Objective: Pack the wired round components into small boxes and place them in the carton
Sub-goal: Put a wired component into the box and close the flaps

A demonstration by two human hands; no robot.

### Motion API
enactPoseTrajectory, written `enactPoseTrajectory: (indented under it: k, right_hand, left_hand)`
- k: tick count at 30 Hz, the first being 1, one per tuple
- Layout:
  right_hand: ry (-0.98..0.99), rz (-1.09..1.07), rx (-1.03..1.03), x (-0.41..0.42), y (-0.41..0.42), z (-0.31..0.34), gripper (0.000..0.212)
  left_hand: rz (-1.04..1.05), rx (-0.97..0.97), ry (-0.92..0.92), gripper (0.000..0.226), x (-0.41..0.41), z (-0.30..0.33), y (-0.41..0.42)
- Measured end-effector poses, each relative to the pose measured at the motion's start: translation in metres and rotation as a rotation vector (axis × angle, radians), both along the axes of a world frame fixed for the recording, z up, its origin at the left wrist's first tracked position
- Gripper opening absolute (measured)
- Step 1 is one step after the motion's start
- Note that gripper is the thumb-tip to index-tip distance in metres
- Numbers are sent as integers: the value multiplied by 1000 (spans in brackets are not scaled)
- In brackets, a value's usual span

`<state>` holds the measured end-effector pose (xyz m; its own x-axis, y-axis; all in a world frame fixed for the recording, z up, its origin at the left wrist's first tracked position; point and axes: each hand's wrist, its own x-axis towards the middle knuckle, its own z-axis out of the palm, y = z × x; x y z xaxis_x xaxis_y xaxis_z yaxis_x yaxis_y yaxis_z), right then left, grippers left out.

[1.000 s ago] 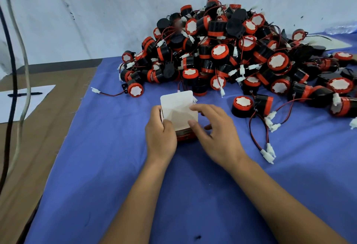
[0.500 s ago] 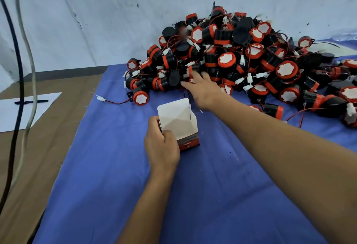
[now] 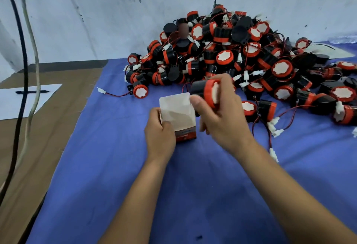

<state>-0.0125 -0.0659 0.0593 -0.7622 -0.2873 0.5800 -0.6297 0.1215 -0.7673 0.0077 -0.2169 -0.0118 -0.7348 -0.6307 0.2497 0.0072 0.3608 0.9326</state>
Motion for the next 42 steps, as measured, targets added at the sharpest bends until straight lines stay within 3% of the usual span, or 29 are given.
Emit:
enactPoseTrajectory:
  k: [2, 5, 8, 12, 15, 19, 22, 25, 29, 31, 35, 39, 42]
  right_hand:
    - [110, 30, 144, 9, -15, 3, 50]
    - [180, -52, 492, 7, -35, -8, 54]
    - [169, -122, 516, 3, -37, -24, 51]
    - [196, -303, 507, -2, -23, -33, 48]
    - [152, -321, 646, -5, -17, -29, 49]
    - [167, -351, 668, 3, -21, -27, 44]
    - [288, -320, 886, 11, -27, -31, 24]
    - [251, -255, 1046, 13, -24, -33, 38]
    - [289, -291, 1036, 14, -11, -26, 37]
    - [292, -431, 988, 14, -1, -26, 35]
    - [23, -620, 1047, 3, 21, -20, 46]
    - [-15, -560, 771, 10, 15, -6, 16]
    - [-11, -421, 680, 24, -11, -3, 9]
  left_hand:
    - [-144, 26, 23, 17, 1, 4, 6]
    - [-319, 317, 97, 22, 5, 9, 14]
    - [-353, 466, 65, 31, 8, 10, 12]
    - [-286, 267, -17, 22, 5, 7, 5]
    - [-329, 358, -20, 20, 3, 5, 3]
    - [-453, 515, 37, 28, 5, 9, 1]
    - [-432, 490, 35, 22, 5, 9, 8]
    - [-336, 350, 46, 18, 2, 6, 13]
    - [-203, 41, 73, 15, 1, 0, 16]
    - [-155, -68, 75, 18, 1, -4, 18]
    - [-118, -6, 53, 20, -2, -5, 9]
    - [-108, 21, 24, 25, -3, -2, 11]
    - [-141, 61, 7, 22, -1, 0, 14]
